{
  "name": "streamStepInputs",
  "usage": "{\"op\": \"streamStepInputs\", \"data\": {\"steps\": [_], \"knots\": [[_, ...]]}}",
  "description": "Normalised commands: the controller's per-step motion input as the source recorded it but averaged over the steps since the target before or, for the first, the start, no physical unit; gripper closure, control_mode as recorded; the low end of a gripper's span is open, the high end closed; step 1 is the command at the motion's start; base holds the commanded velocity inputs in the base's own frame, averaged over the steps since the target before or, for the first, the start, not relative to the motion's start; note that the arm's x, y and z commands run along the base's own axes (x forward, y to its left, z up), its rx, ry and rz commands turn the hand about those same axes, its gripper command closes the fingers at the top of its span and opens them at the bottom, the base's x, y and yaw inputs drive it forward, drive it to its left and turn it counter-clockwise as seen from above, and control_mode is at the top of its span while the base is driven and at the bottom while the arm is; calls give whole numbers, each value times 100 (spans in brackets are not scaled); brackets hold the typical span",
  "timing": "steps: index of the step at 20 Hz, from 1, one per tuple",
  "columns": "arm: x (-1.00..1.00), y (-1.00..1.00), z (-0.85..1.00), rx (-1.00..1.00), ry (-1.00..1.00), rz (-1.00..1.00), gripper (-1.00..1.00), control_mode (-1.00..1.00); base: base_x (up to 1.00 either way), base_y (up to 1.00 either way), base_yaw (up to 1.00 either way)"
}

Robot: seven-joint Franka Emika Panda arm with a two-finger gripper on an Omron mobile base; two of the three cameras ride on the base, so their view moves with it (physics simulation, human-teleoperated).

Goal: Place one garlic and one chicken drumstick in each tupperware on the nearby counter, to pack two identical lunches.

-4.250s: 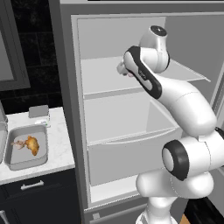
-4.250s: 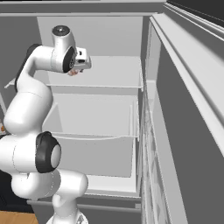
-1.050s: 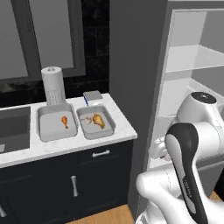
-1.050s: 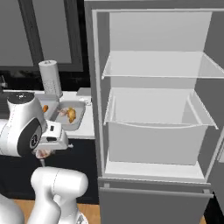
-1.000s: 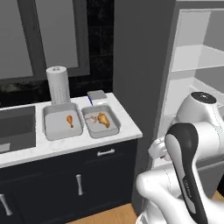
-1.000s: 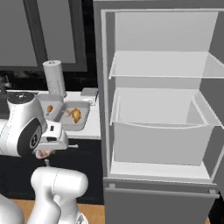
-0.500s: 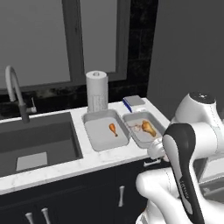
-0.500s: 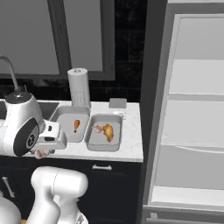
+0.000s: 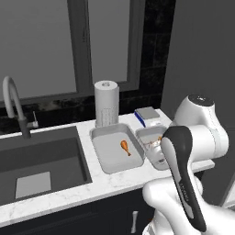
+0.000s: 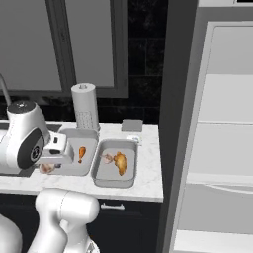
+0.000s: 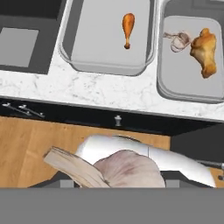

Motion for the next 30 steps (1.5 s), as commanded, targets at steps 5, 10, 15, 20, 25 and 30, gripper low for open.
{"op": "streamStepInputs", "data": {"steps": [5, 10, 15, 20, 25, 30], "knots": [[100, 61, -9, -2, 0, -13, 100, -100, 0, 0, 0], [100, 51, -29, 0, 0, -12, 100, -100, 0, 0, 0], [100, 48, -43, 0, 0, -8, 100, -100, 0, 0, 0], [100, 26, -43, 0, 12, -1, 100, -100, 0, 0, 0], [86, -1, -13, -1, 22, 1, 100, -100, 0, 0, 0], [17, -5, -8, 0, 15, 2, 100, -100, 0, 0, 0]]}}
